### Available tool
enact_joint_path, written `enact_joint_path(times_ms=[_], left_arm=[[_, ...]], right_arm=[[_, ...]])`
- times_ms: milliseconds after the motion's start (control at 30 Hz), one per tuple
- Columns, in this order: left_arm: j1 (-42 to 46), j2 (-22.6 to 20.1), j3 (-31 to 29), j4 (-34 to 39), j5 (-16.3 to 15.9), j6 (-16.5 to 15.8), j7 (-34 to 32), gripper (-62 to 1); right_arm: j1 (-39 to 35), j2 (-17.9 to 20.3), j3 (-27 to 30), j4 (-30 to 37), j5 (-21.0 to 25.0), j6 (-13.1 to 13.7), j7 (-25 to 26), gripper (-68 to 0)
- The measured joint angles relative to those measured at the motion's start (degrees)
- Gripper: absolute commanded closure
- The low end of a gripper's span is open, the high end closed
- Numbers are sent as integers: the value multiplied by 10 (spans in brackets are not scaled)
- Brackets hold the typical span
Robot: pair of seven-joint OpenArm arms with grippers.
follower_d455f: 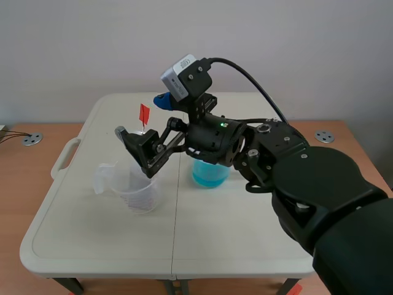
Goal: Hold the metal plate by the orange handle, dip it into the blue solution, take it out and point at it, then put the plate back in the beaker on the left.
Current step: 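Put the plate into the left beaker, then return to the home posture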
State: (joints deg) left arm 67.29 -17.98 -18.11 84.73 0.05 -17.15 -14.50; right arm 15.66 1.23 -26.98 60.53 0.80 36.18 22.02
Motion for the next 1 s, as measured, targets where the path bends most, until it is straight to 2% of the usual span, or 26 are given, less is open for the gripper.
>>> enact_joint_path(times_ms=[100, 233, 400, 600, 700, 867, 1000], left_arm=[[0, 0, 0, 0, 0, 0, 0, -623], [0, 0, 0, 0, 0, 0, 0, -623], [0, 0, 0, 0, 0, 0, 0, -623], [-19, 0, -1, 1, -9, -4, -12, -623], [-42, -1, -16, 25, -47, -4, -8, -623], [-69, -48, -31, 106, -68, 0, -8, -623], [-104, -93, -31, 160, -77, 0, -1, -623]], right_arm=[[0, 0, 20, 3, 0, -7, 0, -635], [0, 4, 31, 30, 0, -15, -27, -639], [0, 27, 29, 61, 3, -15, -26, -639], [-13, 85, 30, 100, 71, -15, -25, -639], [-40, 117, 41, 131, 113, -15, -12, -638], [-100, 163, 60, 174, 121, -19, -19, -639], [-150, 197, 68, 209, 121, -18, -29, -665]])
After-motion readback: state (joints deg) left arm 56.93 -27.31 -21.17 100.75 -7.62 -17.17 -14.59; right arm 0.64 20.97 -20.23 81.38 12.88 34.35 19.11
